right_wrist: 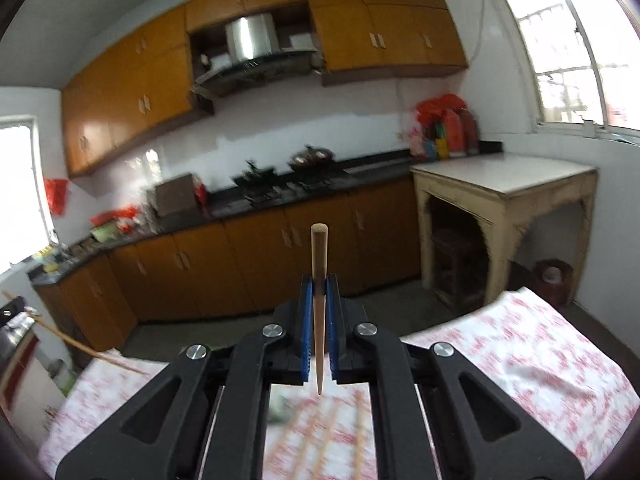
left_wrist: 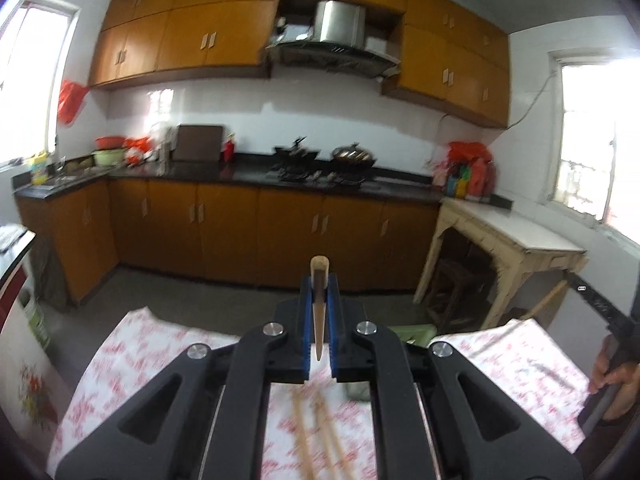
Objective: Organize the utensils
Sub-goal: 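Lift the held chopsticks and carry both grippers over the green utensil holder, then open the left gripper over the holder while the right gripper releases its chopstick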
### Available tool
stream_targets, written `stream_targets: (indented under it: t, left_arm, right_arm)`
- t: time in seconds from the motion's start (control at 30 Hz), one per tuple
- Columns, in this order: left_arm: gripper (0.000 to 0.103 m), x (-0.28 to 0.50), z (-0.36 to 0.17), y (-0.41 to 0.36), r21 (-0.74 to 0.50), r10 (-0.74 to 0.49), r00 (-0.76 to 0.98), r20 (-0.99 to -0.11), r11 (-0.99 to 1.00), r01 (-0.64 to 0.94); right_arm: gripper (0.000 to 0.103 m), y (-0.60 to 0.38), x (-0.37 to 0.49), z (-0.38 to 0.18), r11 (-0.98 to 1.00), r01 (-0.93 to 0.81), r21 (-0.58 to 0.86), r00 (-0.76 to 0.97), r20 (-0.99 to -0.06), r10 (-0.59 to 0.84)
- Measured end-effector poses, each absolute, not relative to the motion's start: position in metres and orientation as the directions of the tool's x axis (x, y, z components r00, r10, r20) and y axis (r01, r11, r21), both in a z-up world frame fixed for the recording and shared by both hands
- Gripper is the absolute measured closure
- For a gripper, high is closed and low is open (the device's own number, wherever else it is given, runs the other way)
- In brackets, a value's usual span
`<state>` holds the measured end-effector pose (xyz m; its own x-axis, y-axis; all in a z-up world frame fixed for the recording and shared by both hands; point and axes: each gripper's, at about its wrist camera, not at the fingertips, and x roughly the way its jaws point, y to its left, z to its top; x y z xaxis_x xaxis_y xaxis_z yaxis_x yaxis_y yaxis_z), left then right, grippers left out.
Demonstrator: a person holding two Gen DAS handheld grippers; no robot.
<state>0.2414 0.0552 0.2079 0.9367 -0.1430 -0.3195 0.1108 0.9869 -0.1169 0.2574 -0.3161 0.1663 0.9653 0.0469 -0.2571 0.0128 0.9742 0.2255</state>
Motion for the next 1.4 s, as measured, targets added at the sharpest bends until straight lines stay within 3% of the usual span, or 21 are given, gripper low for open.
stream_targets:
  t: [0.17,0.3,0.8,1.2,1.3,1.33,1.4]
  left_arm:
    - [0.095,0.262,0.244,0.023,-0.121,-0.206,0.931,-0.301,0.977,0.177]
    - [0.096,0.288,0.24,0.0,-0.133,-0.242,0.905,-0.35,0.969,0.208]
    - [0.095,0.348,0.178,-0.024,-0.127,-0.239,0.827,-0.508,0.971,0.202]
    - [0.095,0.367,0.156,-0.014,-0.157,-0.226,0.804,-0.55,0.974,0.166]
    - [0.086,0.365,0.158,-0.011,-0.154,-0.212,0.813,-0.542,0.976,0.152]
    - [0.081,0.364,0.159,-0.009,-0.153,-0.208,0.816,-0.539,0.977,0.147]
    - [0.078,0.363,0.16,-0.005,-0.158,-0.202,0.821,-0.534,0.978,0.138]
  right_arm:
    - [0.096,-0.289,0.28,0.194,0.964,-0.086,0.253,0.966,-0.217,0.143]
    - [0.096,-0.274,0.297,0.193,0.961,-0.127,0.244,0.956,-0.227,0.184]
    - [0.096,-0.249,0.347,0.14,0.962,-0.156,0.223,0.877,-0.417,0.239]
    - [0.095,-0.256,0.368,0.121,0.952,-0.12,0.283,0.838,-0.485,0.249]
    - [0.094,-0.258,0.37,0.122,0.955,-0.104,0.278,0.838,-0.493,0.234]
    - [0.093,-0.26,0.369,0.123,0.956,-0.096,0.277,0.84,-0.493,0.228]
    - [0.072,-0.262,0.366,0.124,0.958,-0.087,0.275,0.845,-0.489,0.217]
